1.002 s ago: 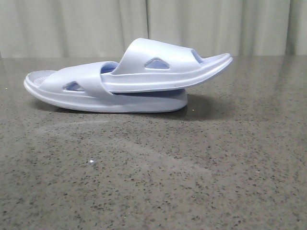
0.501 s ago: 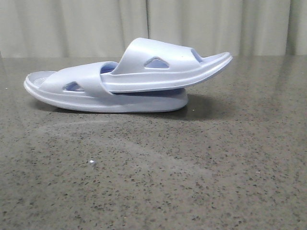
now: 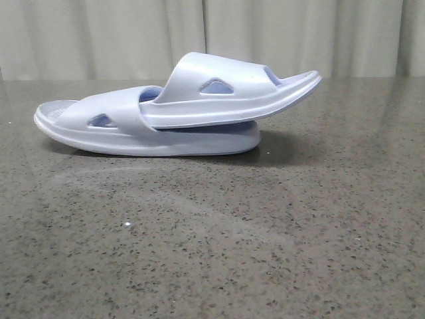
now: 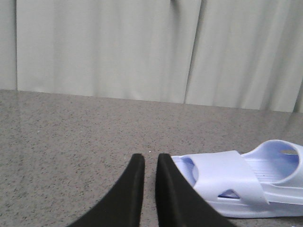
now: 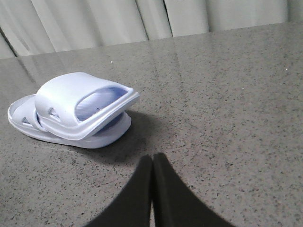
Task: Insert blue slippers together front up
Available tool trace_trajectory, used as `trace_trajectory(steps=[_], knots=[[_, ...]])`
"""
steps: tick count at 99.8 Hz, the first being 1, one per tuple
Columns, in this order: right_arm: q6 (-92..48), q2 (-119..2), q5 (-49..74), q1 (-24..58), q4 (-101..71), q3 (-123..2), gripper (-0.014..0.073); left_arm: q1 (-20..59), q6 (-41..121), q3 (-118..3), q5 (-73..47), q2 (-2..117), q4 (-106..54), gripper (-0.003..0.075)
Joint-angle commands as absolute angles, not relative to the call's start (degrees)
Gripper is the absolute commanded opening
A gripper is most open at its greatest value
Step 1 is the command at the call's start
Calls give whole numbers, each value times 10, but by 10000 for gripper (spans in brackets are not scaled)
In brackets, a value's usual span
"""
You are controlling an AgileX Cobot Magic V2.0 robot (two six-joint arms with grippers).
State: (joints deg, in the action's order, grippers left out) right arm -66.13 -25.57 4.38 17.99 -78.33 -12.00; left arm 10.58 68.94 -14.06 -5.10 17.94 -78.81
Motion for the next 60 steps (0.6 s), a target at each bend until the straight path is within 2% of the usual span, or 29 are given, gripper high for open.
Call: trace_trajectory(steps=[1, 14, 22, 49, 60], knots=[[-670, -257, 33, 181, -789, -135, -78, 106, 502, -141, -5, 181, -615, 15], [-670, -257, 33, 181, -789, -135, -78, 98, 109, -97, 30, 165, -236, 15], [-670, -257, 33, 181, -789, -135, -78, 88, -16, -68, 25, 137, -86, 15], [-670, -257, 33, 181, -789, -135, -78, 15, -31, 7, 25, 18, -78, 15], [-670, -257, 33, 181, -789, -135, -78, -9, -30, 7, -17, -11, -74, 15]])
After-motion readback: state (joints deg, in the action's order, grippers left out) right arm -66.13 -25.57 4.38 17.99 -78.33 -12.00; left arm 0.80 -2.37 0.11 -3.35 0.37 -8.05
